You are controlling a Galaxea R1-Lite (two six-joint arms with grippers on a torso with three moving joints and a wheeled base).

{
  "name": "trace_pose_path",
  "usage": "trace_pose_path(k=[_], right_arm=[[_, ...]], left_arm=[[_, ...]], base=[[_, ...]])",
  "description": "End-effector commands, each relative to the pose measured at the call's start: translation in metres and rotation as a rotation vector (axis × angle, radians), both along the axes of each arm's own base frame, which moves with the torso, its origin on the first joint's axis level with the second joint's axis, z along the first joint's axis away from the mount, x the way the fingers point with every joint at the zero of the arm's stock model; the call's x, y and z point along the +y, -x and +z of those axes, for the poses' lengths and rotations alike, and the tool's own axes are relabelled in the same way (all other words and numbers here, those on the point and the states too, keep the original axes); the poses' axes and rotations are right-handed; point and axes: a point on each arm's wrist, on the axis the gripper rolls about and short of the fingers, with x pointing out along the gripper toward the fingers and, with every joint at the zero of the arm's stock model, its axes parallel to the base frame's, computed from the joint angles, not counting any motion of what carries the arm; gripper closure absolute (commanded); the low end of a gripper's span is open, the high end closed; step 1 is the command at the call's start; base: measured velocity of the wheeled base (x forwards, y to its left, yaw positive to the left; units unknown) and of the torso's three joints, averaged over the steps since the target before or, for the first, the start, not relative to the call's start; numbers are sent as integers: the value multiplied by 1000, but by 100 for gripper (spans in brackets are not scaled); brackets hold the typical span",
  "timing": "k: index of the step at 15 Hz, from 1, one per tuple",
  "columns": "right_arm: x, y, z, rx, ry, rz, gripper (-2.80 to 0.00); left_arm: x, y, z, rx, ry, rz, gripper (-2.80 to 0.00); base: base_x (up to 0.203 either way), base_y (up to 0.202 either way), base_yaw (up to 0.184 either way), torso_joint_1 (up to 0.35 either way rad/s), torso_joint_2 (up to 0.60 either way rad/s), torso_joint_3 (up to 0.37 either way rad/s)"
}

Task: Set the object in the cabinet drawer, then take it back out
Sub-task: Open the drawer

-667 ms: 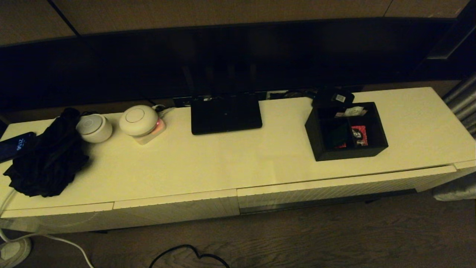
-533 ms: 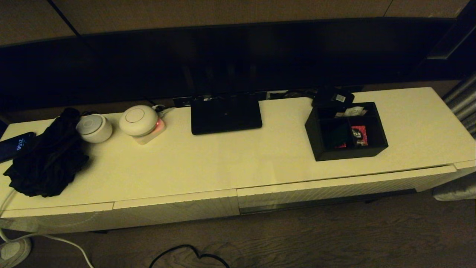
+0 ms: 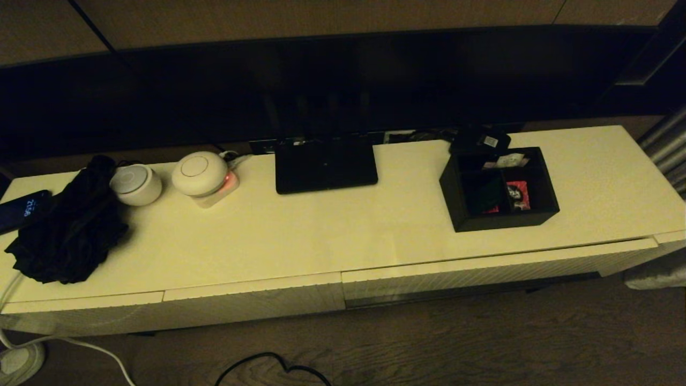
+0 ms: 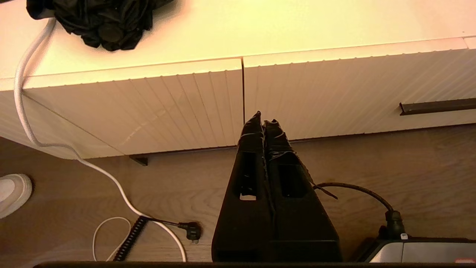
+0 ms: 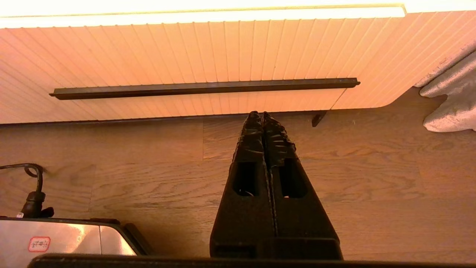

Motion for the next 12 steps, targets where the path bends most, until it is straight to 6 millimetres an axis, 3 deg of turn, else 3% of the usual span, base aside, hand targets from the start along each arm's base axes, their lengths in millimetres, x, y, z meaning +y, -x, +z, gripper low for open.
trace_pose_path(k=[1, 8, 10, 12], right_arm=[[0, 0, 0, -2, -1, 0, 0], [0, 1, 2, -7, 13, -2, 0], [0, 6, 18, -54, 18, -3, 0], [0, 18, 53, -95, 18, 3, 0]], left_arm=[[0, 0, -1, 2, 0, 0, 0], [0, 0, -1, 3, 0, 1, 0], [0, 0, -1, 3, 0, 1, 0], [0, 0, -1, 3, 0, 1, 0]], base=[[0, 0, 0, 0, 0, 0], [0, 0, 0, 0, 0, 0], [0, 0, 0, 0, 0, 0], [0, 0, 0, 0, 0, 0]])
